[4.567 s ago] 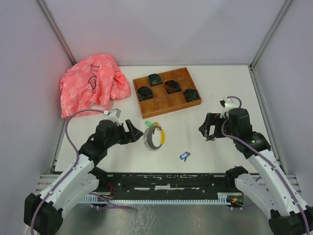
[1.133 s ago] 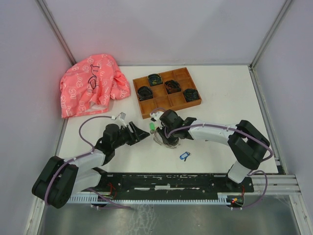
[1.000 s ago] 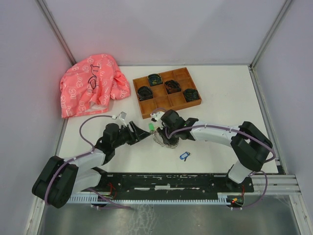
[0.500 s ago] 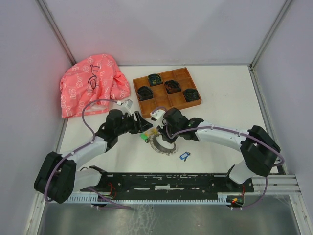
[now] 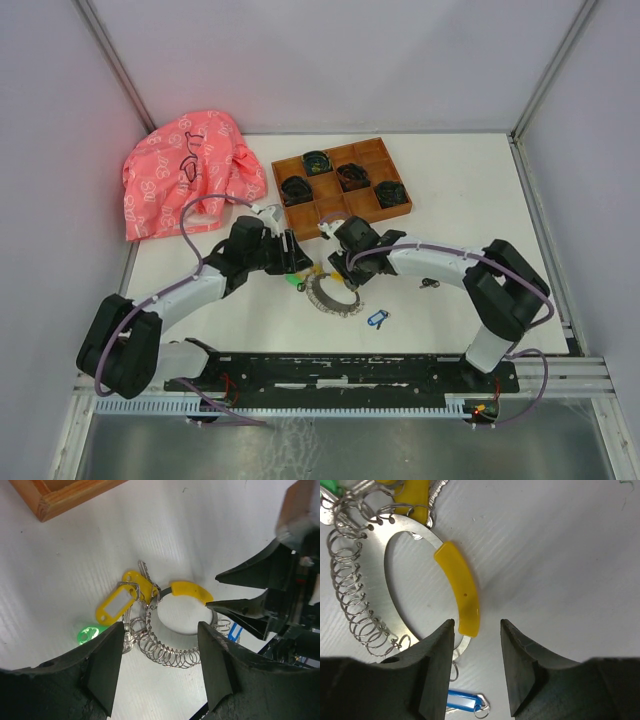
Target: Put the keys on the keyring
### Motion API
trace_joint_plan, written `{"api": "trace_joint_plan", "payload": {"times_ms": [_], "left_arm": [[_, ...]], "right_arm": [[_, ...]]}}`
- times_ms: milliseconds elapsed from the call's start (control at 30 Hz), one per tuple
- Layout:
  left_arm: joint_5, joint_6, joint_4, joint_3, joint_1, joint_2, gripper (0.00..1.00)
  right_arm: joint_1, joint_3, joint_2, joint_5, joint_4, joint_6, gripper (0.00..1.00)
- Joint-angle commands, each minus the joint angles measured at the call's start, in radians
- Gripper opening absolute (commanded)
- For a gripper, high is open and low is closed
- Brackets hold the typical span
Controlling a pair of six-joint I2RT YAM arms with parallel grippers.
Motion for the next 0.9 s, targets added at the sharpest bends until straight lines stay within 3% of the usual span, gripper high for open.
{"api": "trace_joint_plan", "payload": {"times_ms": [0, 267, 433, 567, 867], "left_arm": [[-0.052, 0.043, -0.013, 0.003, -0.002, -0.060, 0.67], [-0.043, 0.040, -0.005, -0.004, -0.002, -0.054, 0.69], [0.017, 0.029, 0.035, -0.012, 0.000, -0.041, 0.69], [0.063, 0.025, 0.053, -0.008, -0.001, -0.018, 0.69], [0.130, 0.088, 0.115, 0.019, 0.002, 0.032, 0.70]], "right_arm": [[-0.005, 0.074, 0.058, -0.014, -0.023, 0.019, 0.50], [-0.003, 0.118, 0.130, -0.027, -0.084, 0.018, 0.45], [-0.003, 0.145, 0.149, 0.009, -0.127, -0.008, 0.31], [-0.003, 0.158, 0.119, 0.010, -0.128, -0.028, 0.19], [-0.003, 0.194, 0.026, 0.012, -0.137, -0.158, 0.12]]}}
